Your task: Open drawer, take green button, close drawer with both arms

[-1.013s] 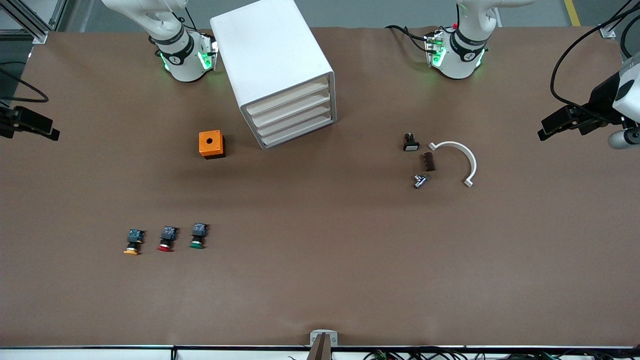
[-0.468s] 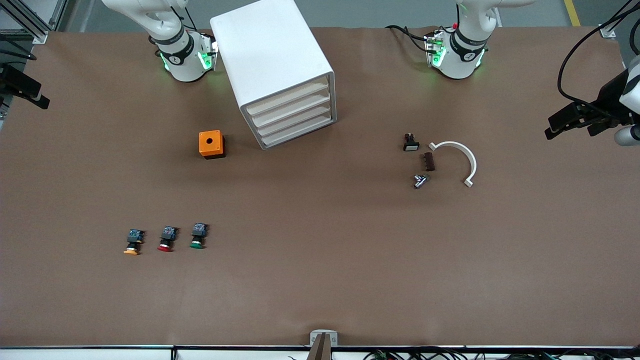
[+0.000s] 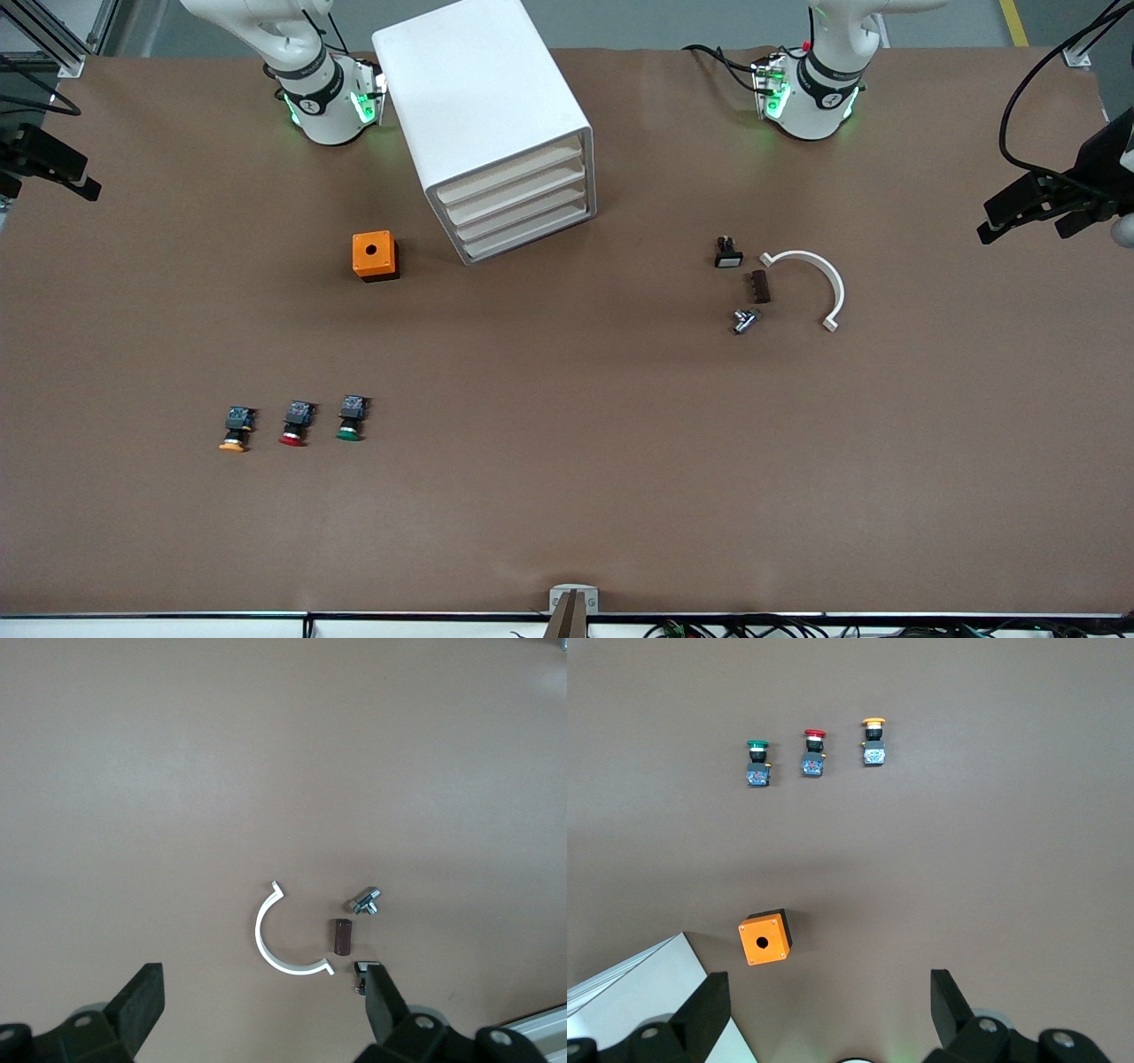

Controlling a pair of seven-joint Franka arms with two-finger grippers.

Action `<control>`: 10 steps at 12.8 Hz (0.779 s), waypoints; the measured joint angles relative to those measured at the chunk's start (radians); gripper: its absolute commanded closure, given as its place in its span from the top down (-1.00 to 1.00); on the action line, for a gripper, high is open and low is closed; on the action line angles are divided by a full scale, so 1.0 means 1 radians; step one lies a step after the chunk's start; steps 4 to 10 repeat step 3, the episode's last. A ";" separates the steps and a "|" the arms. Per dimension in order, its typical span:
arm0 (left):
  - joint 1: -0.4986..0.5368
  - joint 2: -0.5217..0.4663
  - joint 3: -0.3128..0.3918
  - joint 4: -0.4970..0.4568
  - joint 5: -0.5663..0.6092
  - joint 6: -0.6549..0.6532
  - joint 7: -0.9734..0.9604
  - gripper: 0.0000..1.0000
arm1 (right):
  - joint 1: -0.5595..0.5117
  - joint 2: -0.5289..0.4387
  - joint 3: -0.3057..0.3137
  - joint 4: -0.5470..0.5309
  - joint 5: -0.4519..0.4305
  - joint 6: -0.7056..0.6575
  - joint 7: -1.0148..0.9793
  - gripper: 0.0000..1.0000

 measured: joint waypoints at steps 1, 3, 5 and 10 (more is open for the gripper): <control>0.000 0.000 0.000 0.000 0.000 0.000 0.000 0.99 | 0.000 -0.001 0.000 -0.001 -0.002 0.006 -0.001 1.00; -0.001 0.000 0.000 0.000 0.000 0.000 0.000 0.99 | 0.000 -0.005 0.001 -0.004 -0.006 0.014 -0.002 1.00; -0.001 0.000 0.000 0.000 0.000 0.000 0.000 0.99 | 0.000 -0.005 0.001 -0.004 -0.006 0.014 -0.002 1.00; -0.001 0.000 0.000 0.000 0.000 0.000 0.000 0.99 | 0.000 -0.005 0.001 -0.004 -0.006 0.014 -0.002 1.00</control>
